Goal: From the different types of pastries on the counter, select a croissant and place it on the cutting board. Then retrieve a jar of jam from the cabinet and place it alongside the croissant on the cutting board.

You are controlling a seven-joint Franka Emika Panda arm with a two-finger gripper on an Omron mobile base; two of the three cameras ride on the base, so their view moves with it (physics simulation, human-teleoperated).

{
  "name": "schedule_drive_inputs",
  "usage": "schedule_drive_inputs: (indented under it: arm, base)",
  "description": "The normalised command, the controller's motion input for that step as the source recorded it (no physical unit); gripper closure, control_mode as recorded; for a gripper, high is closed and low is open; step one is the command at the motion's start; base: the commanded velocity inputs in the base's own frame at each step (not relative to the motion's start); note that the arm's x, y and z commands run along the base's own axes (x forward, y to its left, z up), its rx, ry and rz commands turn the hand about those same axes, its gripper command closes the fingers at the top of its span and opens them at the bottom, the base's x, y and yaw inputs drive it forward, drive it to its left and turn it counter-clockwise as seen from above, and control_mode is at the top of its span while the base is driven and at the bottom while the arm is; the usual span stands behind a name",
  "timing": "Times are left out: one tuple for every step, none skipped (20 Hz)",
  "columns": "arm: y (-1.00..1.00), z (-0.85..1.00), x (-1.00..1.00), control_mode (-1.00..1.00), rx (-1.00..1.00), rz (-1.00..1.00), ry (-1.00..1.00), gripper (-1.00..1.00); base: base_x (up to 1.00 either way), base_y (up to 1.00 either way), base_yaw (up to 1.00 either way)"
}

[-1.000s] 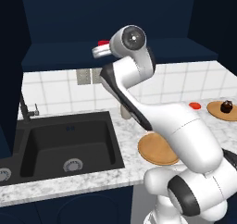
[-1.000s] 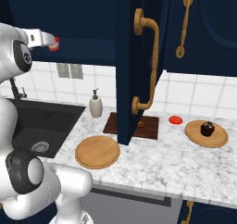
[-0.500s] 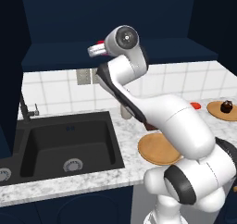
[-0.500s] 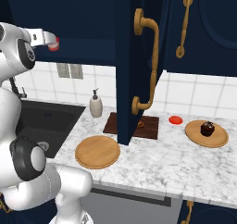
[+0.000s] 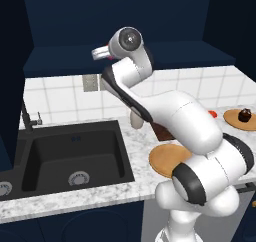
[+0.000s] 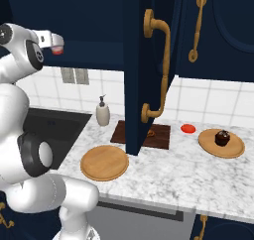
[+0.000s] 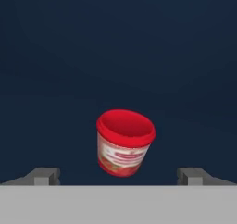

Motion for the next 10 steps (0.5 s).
schedule_drive_inputs:
  arm:
    - [0.0, -0.07, 0.23, -1.0, 0.0, 0.0, 0.0, -1.0]
    - [0.0, -0.06, 0.19, -1.0, 0.0, 0.0, 0.0, -1.0]
    - [0.0, -0.05, 0.22, -1.0, 0.0, 0.0, 0.0, -1.0]
    - [0.0, -0.07, 0.21, -1.0, 0.0, 0.0, 0.02, -1.0]
    - [0.0, -0.08, 0.21, -1.0, 0.0, 0.0, 0.03, -1.0]
    - [0.0, -0.08, 0.23, -1.0, 0.0, 0.0, 0.01, -1.0]
    - [0.0, -0.1, 0.24, -1.0, 0.0, 0.0, 0.02, -1.0]
    - [0.0, -0.09, 0.24, -1.0, 0.0, 0.0, 0.02, -1.0]
    - [0.0, -0.11, 0.27, -1.0, 0.0, 0.0, 0.02, -1.0]
    - [-0.15, -0.14, 0.28, -1.0, 0.0, 0.0, 0.02, -1.0]
  base:
    - [0.0, 0.0, 0.0]
    - [0.0, 0.0, 0.0]
    - [0.0, 0.0, 0.0]
    - [0.0, 0.0, 0.0]
    - [0.0, 0.0, 0.0]
    - [0.0, 0.0, 0.0]
    - [0.0, 0.0, 0.0]
    - [0.0, 0.0, 0.0]
    - [0.0, 0.0, 0.0]
    - [0.0, 0.0, 0.0]
